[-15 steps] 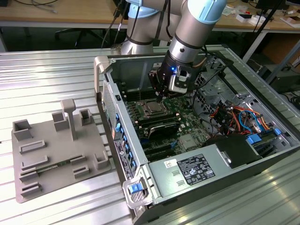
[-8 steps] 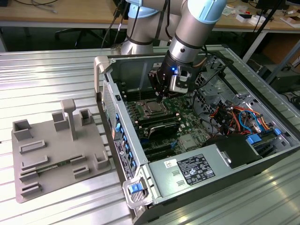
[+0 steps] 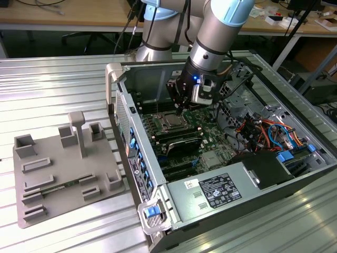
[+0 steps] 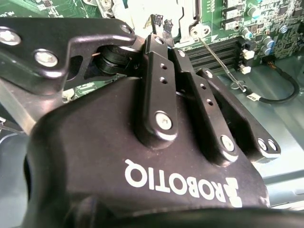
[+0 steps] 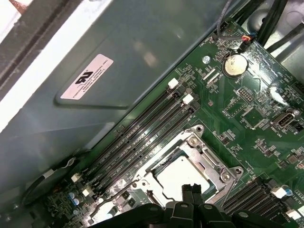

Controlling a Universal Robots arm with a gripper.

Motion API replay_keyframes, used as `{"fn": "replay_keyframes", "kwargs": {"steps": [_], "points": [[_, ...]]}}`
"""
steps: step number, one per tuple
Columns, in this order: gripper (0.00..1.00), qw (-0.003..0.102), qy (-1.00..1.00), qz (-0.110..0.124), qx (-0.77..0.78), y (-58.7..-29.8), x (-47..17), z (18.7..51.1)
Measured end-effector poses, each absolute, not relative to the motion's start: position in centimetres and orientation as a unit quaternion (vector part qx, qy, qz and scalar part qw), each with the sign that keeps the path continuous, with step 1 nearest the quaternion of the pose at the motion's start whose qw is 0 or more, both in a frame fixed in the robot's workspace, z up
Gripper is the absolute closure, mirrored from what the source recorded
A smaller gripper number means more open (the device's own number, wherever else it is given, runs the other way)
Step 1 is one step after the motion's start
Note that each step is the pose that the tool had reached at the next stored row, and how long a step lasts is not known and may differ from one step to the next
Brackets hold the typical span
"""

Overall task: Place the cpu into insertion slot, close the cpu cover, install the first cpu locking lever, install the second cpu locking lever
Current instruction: 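Install the first cpu locking lever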

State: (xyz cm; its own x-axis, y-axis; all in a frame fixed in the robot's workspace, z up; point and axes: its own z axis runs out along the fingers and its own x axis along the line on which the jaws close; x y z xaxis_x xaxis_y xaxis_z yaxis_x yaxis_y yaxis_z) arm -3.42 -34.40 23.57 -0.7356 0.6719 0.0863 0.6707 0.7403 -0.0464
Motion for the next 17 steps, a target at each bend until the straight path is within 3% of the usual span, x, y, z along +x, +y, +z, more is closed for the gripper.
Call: {"fn": "replay_keyframes", "kwargs": {"steps": [17], "points": [[0.89, 0.049, -0.950, 0.008, -0.307, -34.40, -3.42, 23.57]]}}
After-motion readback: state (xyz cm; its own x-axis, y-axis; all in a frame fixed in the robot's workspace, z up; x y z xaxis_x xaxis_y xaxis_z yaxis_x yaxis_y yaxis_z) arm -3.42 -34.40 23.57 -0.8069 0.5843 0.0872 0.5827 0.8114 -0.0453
